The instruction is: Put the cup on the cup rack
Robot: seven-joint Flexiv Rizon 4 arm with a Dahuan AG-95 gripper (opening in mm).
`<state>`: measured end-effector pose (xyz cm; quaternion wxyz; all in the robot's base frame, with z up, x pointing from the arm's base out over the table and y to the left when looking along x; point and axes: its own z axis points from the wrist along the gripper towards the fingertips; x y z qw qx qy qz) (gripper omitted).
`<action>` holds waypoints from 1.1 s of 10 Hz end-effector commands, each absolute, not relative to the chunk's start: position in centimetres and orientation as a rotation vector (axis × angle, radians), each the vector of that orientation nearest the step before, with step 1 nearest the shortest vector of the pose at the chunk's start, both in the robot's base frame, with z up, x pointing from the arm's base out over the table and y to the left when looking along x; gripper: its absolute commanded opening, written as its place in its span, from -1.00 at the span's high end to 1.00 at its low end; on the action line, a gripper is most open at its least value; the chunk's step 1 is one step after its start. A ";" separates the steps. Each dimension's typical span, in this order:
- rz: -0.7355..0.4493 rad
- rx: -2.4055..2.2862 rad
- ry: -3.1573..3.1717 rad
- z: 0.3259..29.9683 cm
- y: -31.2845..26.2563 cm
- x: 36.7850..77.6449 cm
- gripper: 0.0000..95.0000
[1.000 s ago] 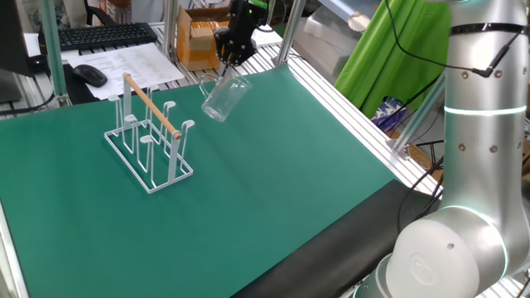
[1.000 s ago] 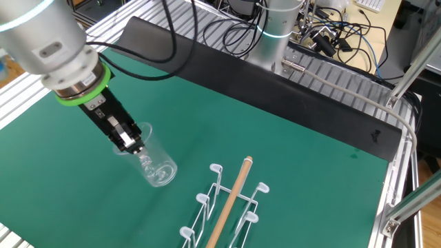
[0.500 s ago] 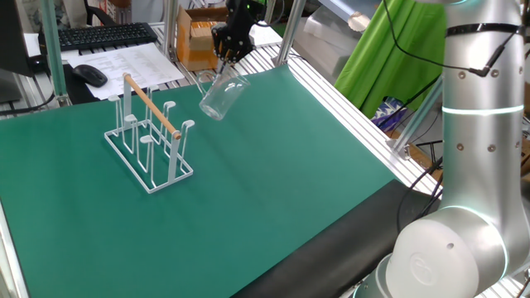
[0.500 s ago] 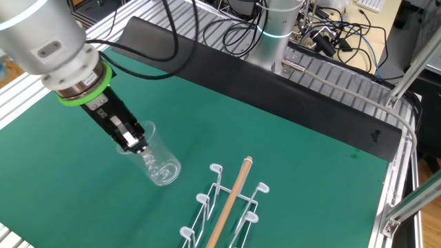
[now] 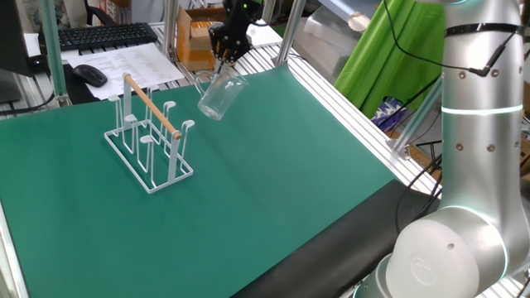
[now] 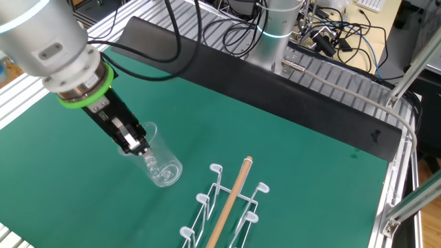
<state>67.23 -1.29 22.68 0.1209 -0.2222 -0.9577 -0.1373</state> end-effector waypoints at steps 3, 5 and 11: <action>-0.233 -0.557 -2.875 22.0 -0.9 67.1 1.00; -0.226 -0.565 -2.875 21.7 -0.8 67.2 1.00; -0.232 -0.577 -2.870 21.6 -0.8 67.2 1.00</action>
